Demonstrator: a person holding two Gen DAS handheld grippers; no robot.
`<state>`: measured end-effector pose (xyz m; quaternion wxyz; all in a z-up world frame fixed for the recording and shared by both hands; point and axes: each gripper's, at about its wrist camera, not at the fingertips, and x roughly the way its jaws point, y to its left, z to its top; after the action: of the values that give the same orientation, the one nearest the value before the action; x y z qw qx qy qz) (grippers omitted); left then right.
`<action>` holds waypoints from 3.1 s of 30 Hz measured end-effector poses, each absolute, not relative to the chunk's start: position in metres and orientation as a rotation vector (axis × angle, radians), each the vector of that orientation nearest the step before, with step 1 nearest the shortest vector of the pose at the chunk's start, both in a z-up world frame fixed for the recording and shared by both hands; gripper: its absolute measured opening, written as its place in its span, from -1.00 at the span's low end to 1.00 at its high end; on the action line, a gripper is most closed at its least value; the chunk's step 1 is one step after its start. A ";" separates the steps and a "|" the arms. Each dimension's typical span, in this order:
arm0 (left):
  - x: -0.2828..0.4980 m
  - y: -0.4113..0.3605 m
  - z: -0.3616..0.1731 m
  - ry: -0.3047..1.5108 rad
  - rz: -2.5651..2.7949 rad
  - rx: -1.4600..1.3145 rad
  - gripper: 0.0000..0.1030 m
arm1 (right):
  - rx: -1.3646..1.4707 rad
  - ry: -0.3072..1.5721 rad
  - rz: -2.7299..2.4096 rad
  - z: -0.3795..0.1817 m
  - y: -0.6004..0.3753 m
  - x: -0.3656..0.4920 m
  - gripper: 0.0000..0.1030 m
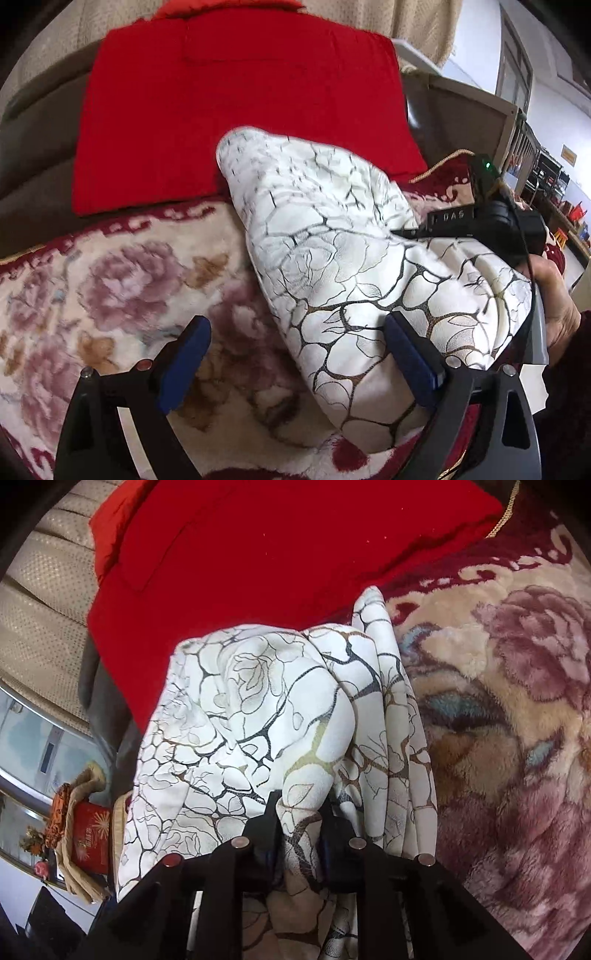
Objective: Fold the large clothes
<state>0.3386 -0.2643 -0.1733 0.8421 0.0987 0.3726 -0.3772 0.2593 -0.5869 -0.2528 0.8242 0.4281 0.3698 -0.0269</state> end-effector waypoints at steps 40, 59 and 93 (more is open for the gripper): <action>0.342 -0.261 -0.183 0.776 -0.696 0.335 0.81 | 0.595 0.855 -0.116 -0.131 -0.540 0.236 -0.78; 0.341 -0.256 -0.182 0.754 -0.700 0.326 0.83 | 0.588 1.056 -0.253 -0.172 -0.576 0.410 -0.76; 0.329 -0.259 -0.153 0.748 -0.751 0.280 0.83 | 0.474 0.929 0.006 -0.117 -0.491 0.184 -0.76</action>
<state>0.3292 -0.2589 -0.1533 0.8536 0.1330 0.3554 -0.3569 0.1842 -0.4909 -0.1174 0.8672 0.2266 0.4435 0.0027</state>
